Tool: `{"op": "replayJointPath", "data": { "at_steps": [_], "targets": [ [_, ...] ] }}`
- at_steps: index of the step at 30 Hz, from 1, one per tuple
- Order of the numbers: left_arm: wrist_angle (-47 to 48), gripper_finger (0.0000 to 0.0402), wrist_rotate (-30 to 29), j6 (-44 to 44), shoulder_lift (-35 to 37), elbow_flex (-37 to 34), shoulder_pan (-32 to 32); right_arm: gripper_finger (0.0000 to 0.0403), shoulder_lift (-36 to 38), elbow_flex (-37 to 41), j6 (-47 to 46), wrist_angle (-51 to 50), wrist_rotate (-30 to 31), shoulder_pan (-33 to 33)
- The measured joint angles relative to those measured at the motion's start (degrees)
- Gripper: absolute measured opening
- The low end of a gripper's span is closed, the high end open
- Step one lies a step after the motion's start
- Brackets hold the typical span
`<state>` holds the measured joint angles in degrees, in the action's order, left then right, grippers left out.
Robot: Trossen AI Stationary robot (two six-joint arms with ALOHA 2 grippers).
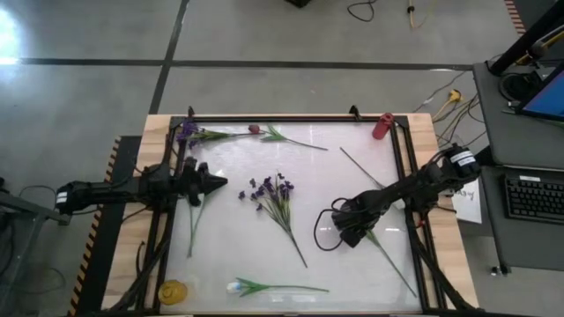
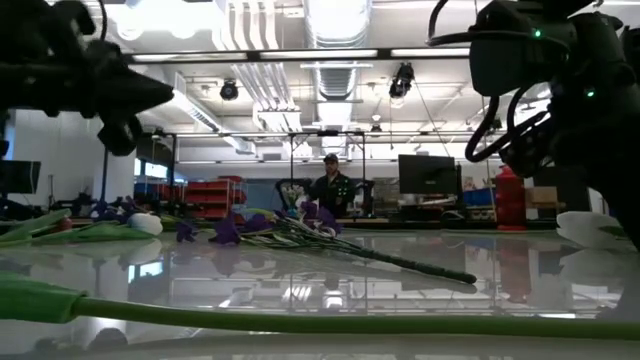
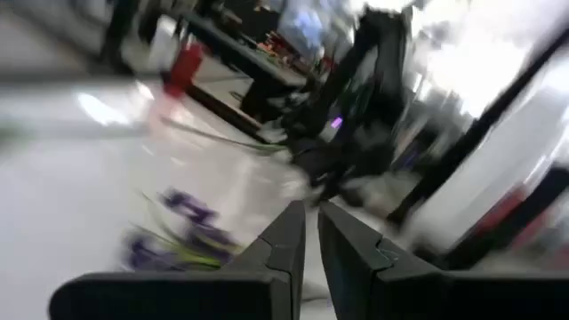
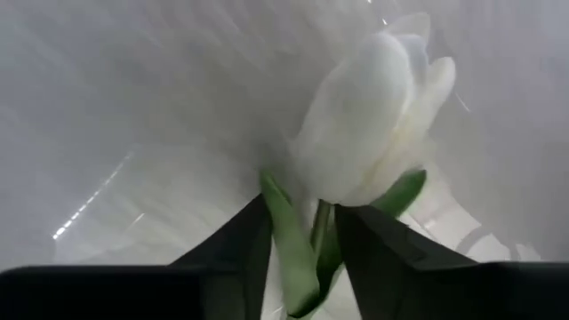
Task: Sort flowers into vase by color
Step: Put the middle right white tulip into the red flower vase
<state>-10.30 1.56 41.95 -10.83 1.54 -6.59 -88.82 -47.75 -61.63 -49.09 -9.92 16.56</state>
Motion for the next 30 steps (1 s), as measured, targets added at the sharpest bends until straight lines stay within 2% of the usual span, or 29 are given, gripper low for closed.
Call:
{"op": "replayJointPath", "data": {
  "at_steps": [2, 4, 8, 13, 16, 18, 22, 26, 30],
  "targets": [
    [-0.88, 0.0025, 0.0, 11.3, 0.05, 0.0, 0.0, 0.0083, 0.13, 0.08, -0.13, 0.43, 0.21, -0.05],
    [-1.15, 0.0025, -1.08, 16.07, 0.04, 0.0, 0.02, 0.006, -0.02, 0.11, -0.09, 0.84, 0.13, -0.05],
    [-1.94, 0.0025, -2.4, 17.24, 0.07, 0.0, 0.0, 0.0019, 0.34, 0.16, 0.17, 1.56, 0.17, -0.05],
    [-2.27, 0.0025, -2.41, 17.06, -0.02, 0.0, 0.0, 0.0011, 3.48, -2.27, -0.85, 1.86, 3.65, -0.37],
    [-2.41, 0.0025, -2.43, 16.41, -0.06, 0.0, 0.0, 0.0011, 7.42, -5.88, -1.33, 1.42, 8.36, -1.58],
    [-2.79, 0.0025, -2.46, 16.03, -0.03, 0.0, 0.0, 0.001, 10.18, -8.44, -0.73, 0.9, 14.26, -3.3],
    [-4.86, 0.0025, -2.49, 14.09, 0.05, 0.0, 0.0, 0.001, 16.31, -14.49, 5.06, -0.61, 32.99, -7.85],
    [-8.96, 0.0025, -2.49, 13.77, 0.08, 0.0, 0.0, 0.001, 21.58, -20.29, 15.61, -0.86, 49.48, -15.06],
    [-10.02, 0.0025, -2.49, 9.6, 0.05, 0.0, 0.0, 0.0009, 25.96, -25.39, 28.0, 2.25, 62.03, -22.98]
  ]
}}
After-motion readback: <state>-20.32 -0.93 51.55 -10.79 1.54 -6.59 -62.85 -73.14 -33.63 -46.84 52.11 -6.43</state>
